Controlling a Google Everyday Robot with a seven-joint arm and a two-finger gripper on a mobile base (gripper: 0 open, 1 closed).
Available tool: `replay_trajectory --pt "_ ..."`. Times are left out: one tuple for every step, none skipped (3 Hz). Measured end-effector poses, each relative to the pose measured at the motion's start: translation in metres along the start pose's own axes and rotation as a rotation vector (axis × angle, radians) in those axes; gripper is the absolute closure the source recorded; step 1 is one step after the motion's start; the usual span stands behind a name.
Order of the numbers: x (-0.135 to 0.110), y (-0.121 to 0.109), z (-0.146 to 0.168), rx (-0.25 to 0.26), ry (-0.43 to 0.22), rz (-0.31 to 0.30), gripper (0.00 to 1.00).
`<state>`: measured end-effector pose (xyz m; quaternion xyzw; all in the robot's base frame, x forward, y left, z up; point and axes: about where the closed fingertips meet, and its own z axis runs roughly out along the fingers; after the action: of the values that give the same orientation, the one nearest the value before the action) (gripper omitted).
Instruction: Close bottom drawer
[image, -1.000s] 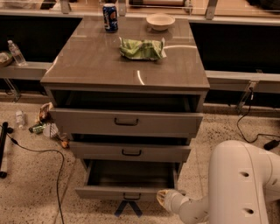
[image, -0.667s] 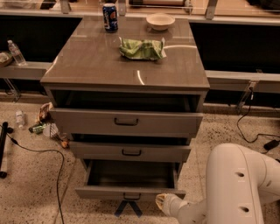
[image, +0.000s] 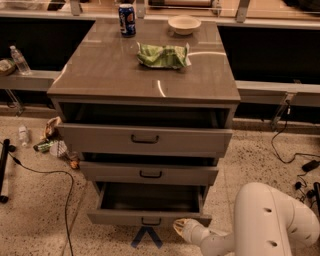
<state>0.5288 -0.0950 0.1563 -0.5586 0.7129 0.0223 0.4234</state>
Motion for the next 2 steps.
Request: replay_trajectory --pt "0.001 -0.007 0.006 0.015 -0.013 -0.017 1.0" --pt "0.007 -0.058 0.037 0.097 -0.063 -0.121 1.0"
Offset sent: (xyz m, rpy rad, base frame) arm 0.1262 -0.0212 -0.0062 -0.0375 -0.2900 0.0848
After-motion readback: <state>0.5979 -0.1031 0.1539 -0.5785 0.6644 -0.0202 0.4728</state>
